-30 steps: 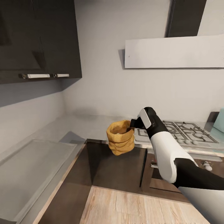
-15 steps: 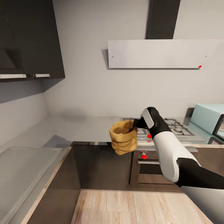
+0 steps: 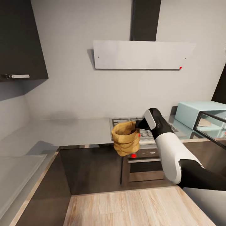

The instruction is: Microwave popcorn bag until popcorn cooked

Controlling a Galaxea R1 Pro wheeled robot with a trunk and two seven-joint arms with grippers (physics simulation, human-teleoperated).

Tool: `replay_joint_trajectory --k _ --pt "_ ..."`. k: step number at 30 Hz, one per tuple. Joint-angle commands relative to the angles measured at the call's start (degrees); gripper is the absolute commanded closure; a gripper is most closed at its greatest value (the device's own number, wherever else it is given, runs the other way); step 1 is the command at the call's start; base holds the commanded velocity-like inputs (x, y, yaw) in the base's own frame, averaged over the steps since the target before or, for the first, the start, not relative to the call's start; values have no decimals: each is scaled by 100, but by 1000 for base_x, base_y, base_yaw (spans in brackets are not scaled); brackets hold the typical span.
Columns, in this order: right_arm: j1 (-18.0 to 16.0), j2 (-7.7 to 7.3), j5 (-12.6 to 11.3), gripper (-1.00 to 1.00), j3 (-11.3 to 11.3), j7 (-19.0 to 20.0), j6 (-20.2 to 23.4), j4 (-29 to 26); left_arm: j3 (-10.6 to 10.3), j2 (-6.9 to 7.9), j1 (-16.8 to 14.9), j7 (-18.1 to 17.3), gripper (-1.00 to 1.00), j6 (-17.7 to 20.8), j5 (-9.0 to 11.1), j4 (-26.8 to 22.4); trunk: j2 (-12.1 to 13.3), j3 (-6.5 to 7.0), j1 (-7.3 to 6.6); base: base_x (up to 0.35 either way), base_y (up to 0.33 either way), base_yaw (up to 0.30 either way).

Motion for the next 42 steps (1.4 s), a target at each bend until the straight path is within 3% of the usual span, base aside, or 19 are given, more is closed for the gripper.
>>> replay_joint_trajectory --k 1,14,42 --pt "-5 -14 -80 100 -25 -61 7 -5 -6 -2 2 13 -100 -8 32 -11 -5 -7 1 0 0 -36" --pt "-5 -34 -80 100 -18 -87 7 -4 -6 -7 2 20 -100 -8 38 -11 -5 -7 1 0 -4 -2" --pt "-3 -34 -80 100 -18 -81 7 -3 -7 -2 2 20 -100 -1 47 -10 -5 -7 1 -4 -279 0"
